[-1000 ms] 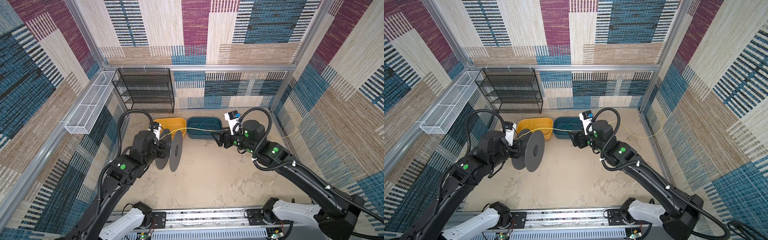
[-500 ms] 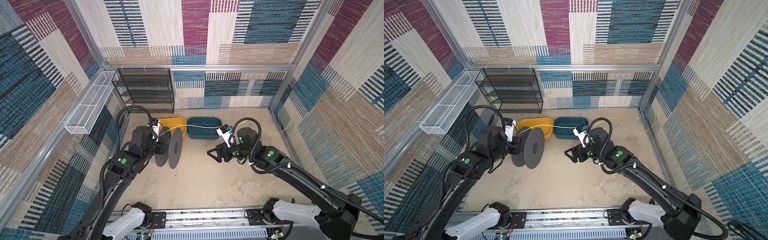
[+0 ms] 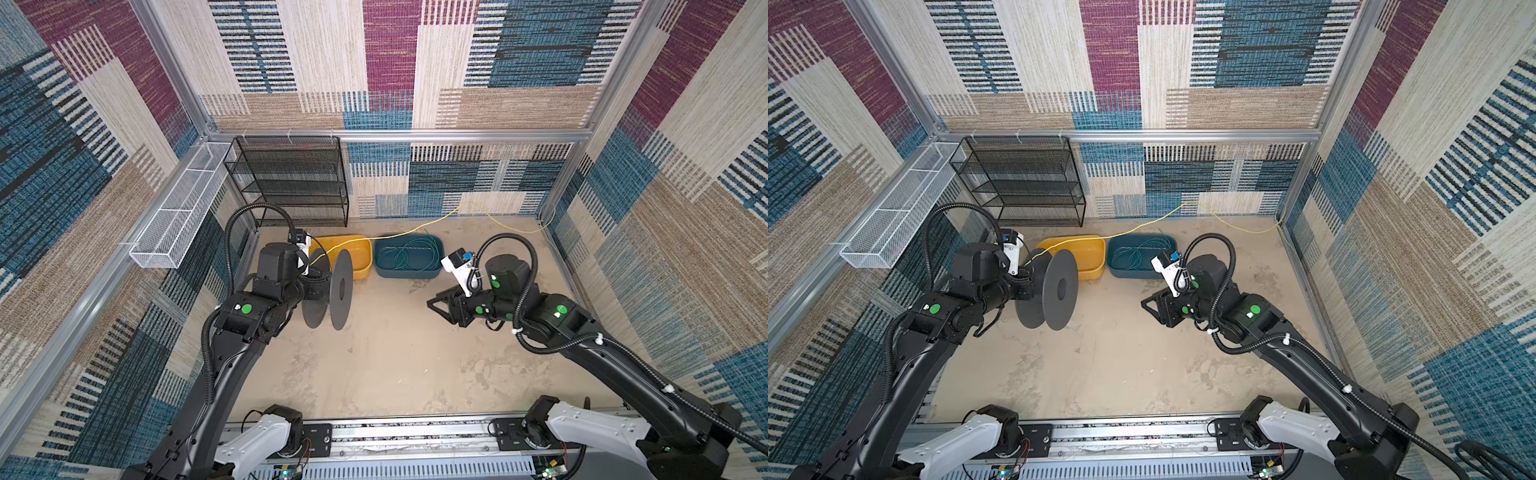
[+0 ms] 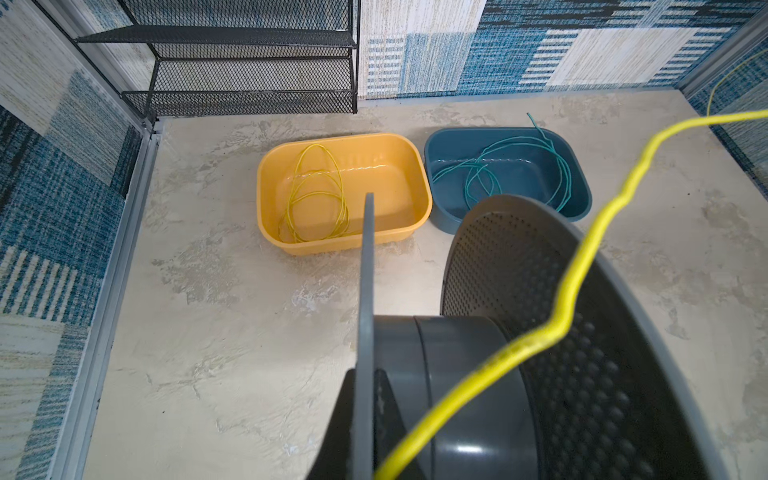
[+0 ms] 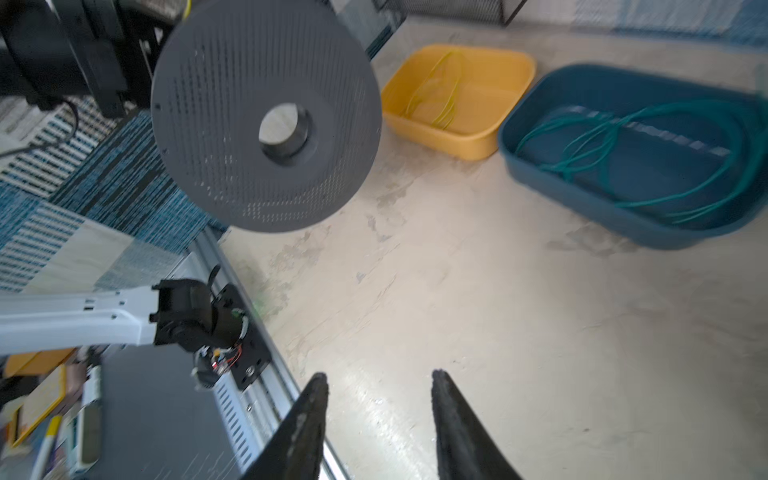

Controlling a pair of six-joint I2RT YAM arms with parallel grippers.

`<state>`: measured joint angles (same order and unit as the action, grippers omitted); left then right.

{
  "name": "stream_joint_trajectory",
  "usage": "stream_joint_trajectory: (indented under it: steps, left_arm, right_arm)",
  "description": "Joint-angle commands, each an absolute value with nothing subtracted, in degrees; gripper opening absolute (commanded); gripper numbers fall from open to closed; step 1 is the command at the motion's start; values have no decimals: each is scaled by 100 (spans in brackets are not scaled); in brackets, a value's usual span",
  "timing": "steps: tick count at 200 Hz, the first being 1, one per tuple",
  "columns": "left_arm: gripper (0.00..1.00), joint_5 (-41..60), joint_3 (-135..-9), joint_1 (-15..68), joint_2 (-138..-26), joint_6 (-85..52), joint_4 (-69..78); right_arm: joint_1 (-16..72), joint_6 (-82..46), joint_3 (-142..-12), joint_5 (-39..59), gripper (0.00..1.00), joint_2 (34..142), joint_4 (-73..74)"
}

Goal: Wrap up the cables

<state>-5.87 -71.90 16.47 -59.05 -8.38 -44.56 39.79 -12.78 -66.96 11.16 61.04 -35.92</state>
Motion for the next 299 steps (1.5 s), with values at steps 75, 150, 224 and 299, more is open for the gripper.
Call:
stream_joint_trajectory:
  steps: [75,150,224,299]
  left_arm:
    - [0,-414,-7417,1105,-5878,-510,-4714]
    - [0,194,-7854,787,-6091,-622,-4805]
    - [0,407,-8191,454,-6136,-453,-5060]
    - [0,627,-8332,291,-6230,-479,-5088]
  right_arm:
    - [3547,1504,-6667,-5549,58,7425,-1571]
    - [1776,3442,-5485,-2610,88,7246,803]
    - [903,3740,-6054,-2314,87,8409,1311]
    - [773,3227,-6680,-1611,80,8601,346]
